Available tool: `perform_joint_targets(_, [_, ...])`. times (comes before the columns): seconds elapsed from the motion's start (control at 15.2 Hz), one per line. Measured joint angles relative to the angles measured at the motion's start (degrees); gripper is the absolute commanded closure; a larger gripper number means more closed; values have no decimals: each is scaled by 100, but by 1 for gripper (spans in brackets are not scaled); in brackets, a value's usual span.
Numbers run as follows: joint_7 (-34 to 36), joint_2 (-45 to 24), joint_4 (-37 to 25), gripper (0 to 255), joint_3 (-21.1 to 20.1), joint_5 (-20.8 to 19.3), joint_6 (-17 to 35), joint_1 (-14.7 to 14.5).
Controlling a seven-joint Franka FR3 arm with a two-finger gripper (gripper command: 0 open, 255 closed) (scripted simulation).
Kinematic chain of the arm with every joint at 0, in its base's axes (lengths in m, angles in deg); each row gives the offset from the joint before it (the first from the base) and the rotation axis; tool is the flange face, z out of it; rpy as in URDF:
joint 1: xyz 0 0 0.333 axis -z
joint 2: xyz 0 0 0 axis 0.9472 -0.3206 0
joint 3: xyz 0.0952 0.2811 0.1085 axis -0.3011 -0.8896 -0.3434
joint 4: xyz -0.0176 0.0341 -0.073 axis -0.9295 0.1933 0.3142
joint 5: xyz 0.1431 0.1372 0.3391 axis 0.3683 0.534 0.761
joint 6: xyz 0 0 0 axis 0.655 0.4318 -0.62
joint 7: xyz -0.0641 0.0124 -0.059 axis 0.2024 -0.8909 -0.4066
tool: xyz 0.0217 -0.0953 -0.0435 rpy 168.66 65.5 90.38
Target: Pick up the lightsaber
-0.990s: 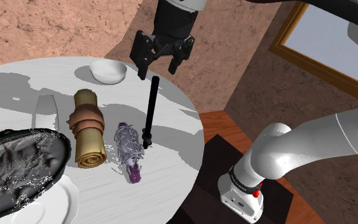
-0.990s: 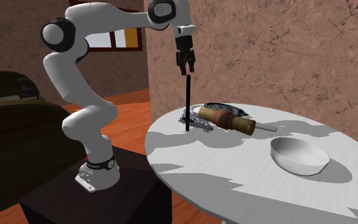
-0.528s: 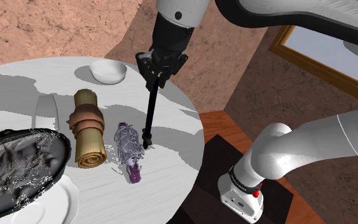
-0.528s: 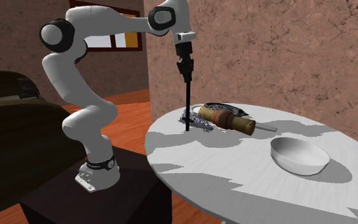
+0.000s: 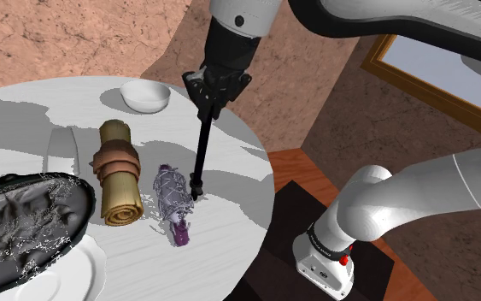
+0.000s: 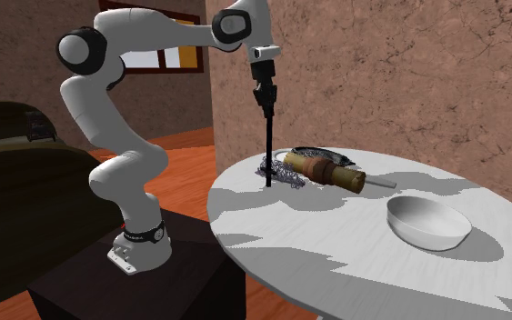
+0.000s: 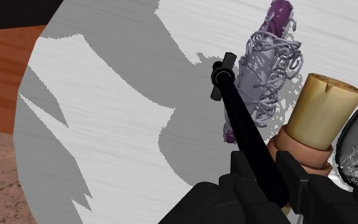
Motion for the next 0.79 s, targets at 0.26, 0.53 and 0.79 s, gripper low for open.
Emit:
perform_joint_targets(0.26, [8, -99, -310, 255, 15, -46, -221, 36])
perform_joint_targets(0.53, [39, -217, -711, 255, 16, -97, -507, 73])
perform_joint_targets(0.79, [70, -349, -1127, 255, 13, -152, -799, 111])
